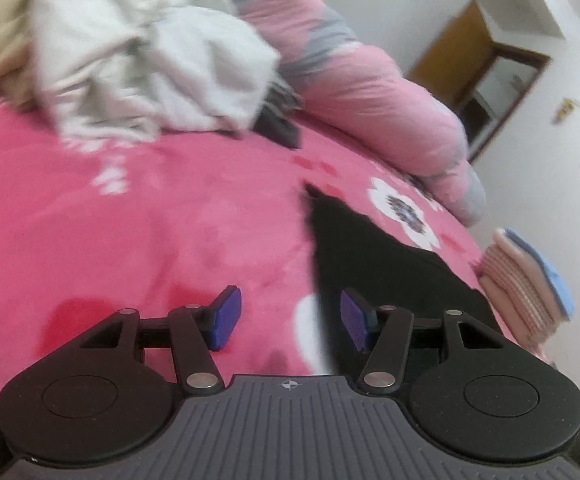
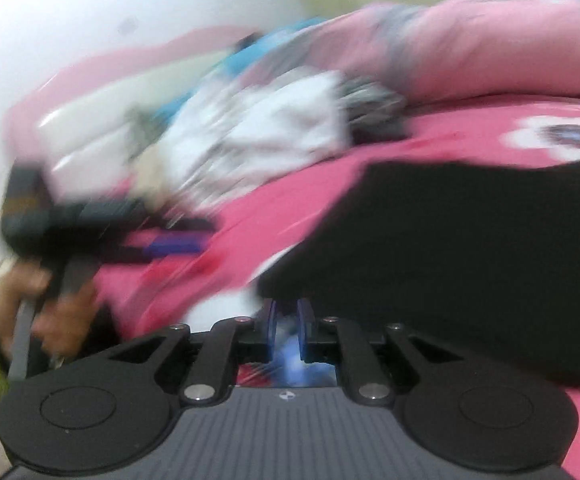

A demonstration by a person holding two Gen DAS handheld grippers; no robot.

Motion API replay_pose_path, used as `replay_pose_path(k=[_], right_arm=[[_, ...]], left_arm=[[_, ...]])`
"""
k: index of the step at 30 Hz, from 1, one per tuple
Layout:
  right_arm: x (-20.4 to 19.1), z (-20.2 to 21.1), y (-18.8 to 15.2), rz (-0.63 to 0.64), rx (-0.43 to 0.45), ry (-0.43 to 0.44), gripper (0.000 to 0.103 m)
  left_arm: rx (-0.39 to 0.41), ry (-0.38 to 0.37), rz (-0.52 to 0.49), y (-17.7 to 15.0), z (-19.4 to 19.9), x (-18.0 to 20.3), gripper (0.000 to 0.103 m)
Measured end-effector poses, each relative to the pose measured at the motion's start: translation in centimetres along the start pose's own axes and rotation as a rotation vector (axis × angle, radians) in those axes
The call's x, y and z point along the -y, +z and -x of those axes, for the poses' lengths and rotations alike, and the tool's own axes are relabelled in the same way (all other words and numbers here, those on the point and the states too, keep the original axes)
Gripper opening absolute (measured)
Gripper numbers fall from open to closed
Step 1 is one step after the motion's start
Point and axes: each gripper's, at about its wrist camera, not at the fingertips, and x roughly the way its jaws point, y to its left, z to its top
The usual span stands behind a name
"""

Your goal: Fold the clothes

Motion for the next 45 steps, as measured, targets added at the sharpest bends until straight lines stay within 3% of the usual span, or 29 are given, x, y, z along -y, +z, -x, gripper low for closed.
replay_pose_path(k=[1,2,3,5,8,9,12,14,15,22,26,29,32,36,40,41,42,44,45], right_arm=[[1.0,0.7,0.9,-0.027,0.031,-0.049,0.035],[2.1,1.8,1.7,-0.058,0.064,-0.107,0.064],[3.0,2.7,2.0,-0.083,0.081,-0.149,0.077],[4.9,4.5,2.5,-0.134,0.115,-0.232,0.080],[7.4,6.7,2.8,-0.202,0.131,-0.352,0.101],[8.2,7.3,2.7,-0.219,0.145,-0.384,0.103],[10.0,8.8,2.3,-0.266,0.166,-0.421,0.103],[11.4,9.3,2.2,-0.320,0.154,-0.392,0.103],[12.0,9.5,2.1,-0.343,0.147,-0.382,0.103],[11.8,8.9,3.1,-0.282,0.116,-0.566,0.103],[11.2,7.6,3.9,-0.152,0.075,-0.667,0.103],[11.7,7.7,4.8,-0.083,0.119,-0.642,0.103],[13.0,8.3,5.8,-0.096,0.210,-0.553,0.103],[14.2,6.1,7.3,-0.014,0.198,-0.557,0.103],[14.7,3.2,8.6,0.064,0.153,-0.502,0.101],[14.9,2.3,8.9,0.078,0.141,-0.488,0.098],[15.2,1.4,9.2,0.090,0.123,-0.478,0.089],[16.0,-0.4,9.6,0.095,0.082,-0.446,0.076],[16.3,-1.2,9.7,0.092,0.062,-0.425,0.071]], left_arm=[[-0.006,-0.011,-0.018,0.2,-0.6,0.7,0.056],[-0.014,-0.020,-0.033,0.3,-1.2,1.4,0.057],[-0.023,-0.027,-0.043,0.4,-1.9,1.9,0.057],[-0.041,-0.037,-0.058,0.5,-3.2,3.0,0.057],[-0.052,-0.036,-0.072,0.6,-4.7,4.8,0.061],[-0.050,-0.032,-0.075,0.6,-5.1,5.2,0.064],[-0.046,-0.027,-0.078,0.7,-5.9,6.5,0.081],[-0.049,-0.025,-0.092,0.8,-6.3,7.2,0.099],[-0.051,-0.023,-0.099,0.8,-6.5,7.5,0.100],[-0.084,0.011,-0.154,0.9,-7.8,10.0,0.103],[-0.125,0.044,-0.154,0.8,-8.7,10.7,0.103],[-0.108,0.028,-0.195,0.8,-9.1,11.5,0.103],[-0.087,0.004,-0.254,1.0,-10.1,12.6,0.103],[-0.090,0.048,-0.344,0.9,-12.9,14.8,0.103],[-0.087,0.076,-0.429,0.7,-15.8,16.7,0.096],[-0.085,0.076,-0.441,0.7,-16.5,17.0,0.089],[-0.089,0.075,-0.452,0.6,-17.1,17.3,0.082],[-0.114,0.066,-0.474,0.6,-18.5,17.8,0.057],[-0.123,0.064,-0.481,0.6,-19.0,17.8,0.051]])
